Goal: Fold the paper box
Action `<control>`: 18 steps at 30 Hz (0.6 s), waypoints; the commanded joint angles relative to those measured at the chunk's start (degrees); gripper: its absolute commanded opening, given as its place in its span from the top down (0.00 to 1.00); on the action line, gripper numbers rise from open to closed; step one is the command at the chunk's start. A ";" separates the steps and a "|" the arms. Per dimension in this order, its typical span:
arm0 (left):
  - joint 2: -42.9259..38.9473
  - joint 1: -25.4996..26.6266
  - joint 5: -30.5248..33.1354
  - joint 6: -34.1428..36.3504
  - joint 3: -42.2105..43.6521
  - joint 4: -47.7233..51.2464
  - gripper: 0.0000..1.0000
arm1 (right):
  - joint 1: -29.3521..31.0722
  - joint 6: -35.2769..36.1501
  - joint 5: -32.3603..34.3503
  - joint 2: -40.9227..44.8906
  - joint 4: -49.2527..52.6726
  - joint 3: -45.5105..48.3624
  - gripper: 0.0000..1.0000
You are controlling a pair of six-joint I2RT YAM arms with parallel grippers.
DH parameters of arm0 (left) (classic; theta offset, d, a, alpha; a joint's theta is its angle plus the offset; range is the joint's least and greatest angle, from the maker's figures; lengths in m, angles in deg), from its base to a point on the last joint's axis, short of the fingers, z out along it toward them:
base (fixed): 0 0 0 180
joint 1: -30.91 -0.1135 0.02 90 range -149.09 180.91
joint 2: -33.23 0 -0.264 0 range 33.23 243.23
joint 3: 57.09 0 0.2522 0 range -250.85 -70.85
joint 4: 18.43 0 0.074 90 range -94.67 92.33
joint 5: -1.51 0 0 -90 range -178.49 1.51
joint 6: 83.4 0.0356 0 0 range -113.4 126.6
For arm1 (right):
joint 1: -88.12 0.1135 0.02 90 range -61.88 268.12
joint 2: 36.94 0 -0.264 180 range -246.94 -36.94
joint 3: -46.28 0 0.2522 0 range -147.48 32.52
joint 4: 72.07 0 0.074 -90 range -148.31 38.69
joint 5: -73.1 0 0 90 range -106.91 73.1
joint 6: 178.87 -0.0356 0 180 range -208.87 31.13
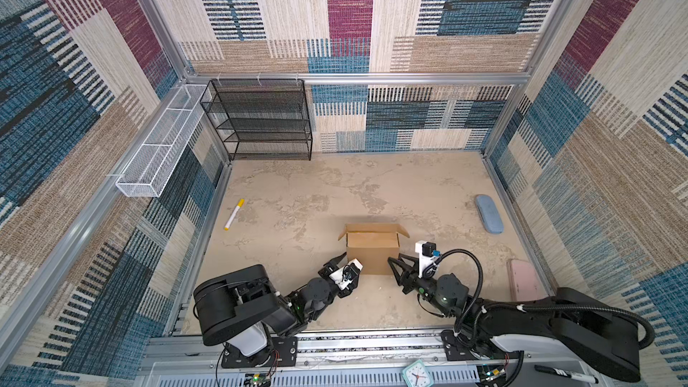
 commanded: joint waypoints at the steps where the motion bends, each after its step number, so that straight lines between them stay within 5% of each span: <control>1: 0.08 0.28 -2.24 1.35 -0.08 -3.14 0.35 | 0.21 -1.53 -0.20 4.08 1.56 10.99 0.57; 18: 3.79 1.16 -0.31 2.05 -1.64 -3.10 0.34 | 0.35 -3.31 -0.70 0.32 0.75 10.67 0.55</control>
